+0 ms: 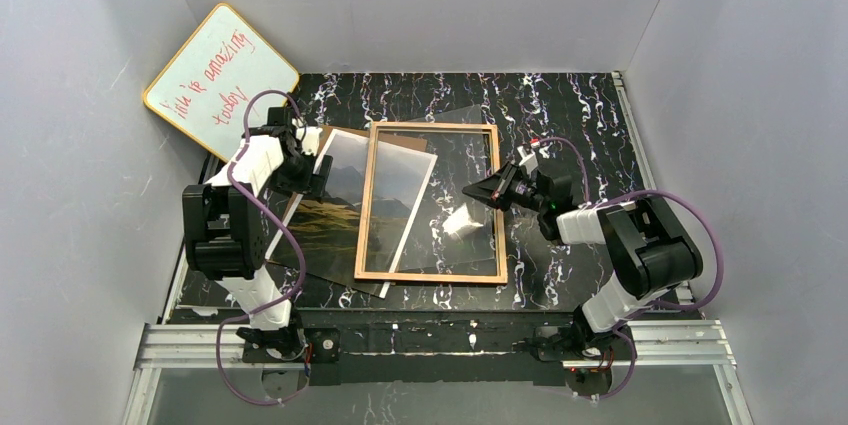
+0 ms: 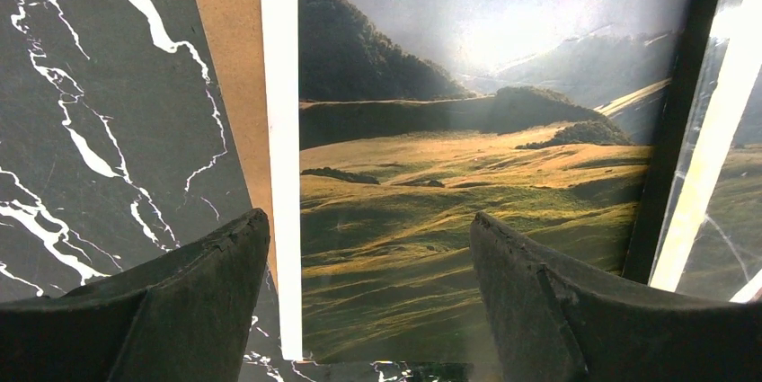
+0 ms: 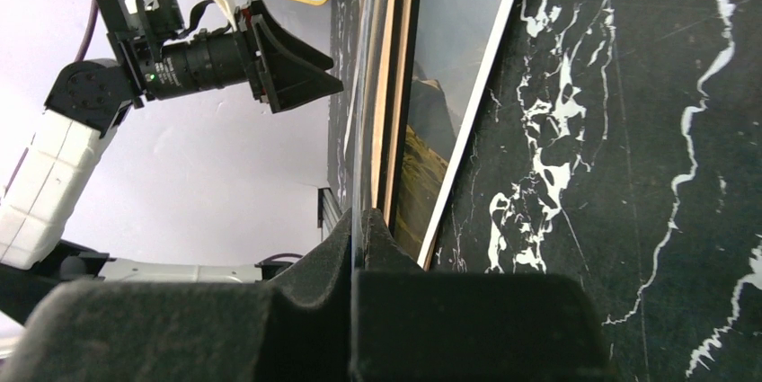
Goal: Put the photo into the frame
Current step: Adjust the photo frame item on the photo frame.
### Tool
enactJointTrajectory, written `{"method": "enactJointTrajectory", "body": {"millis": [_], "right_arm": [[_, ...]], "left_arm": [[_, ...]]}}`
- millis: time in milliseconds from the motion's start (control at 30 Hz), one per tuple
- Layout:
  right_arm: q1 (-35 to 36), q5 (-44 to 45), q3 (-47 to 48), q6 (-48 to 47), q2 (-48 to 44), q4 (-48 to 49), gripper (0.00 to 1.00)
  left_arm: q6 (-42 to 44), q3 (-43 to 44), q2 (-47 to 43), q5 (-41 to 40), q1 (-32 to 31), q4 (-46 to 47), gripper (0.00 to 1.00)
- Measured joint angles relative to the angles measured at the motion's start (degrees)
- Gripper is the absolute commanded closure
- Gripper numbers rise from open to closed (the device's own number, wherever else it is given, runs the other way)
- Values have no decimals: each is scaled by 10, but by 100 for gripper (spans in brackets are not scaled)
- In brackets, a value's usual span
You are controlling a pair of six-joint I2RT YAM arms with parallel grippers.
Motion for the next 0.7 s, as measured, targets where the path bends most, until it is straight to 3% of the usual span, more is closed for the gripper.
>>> {"method": "enactJointTrajectory", "body": {"millis": [700], "right_arm": [[-19,11,-26,-8,-1,-3,99]], "left_arm": [[7,-3,-3,1,-20,-2,21]]}}
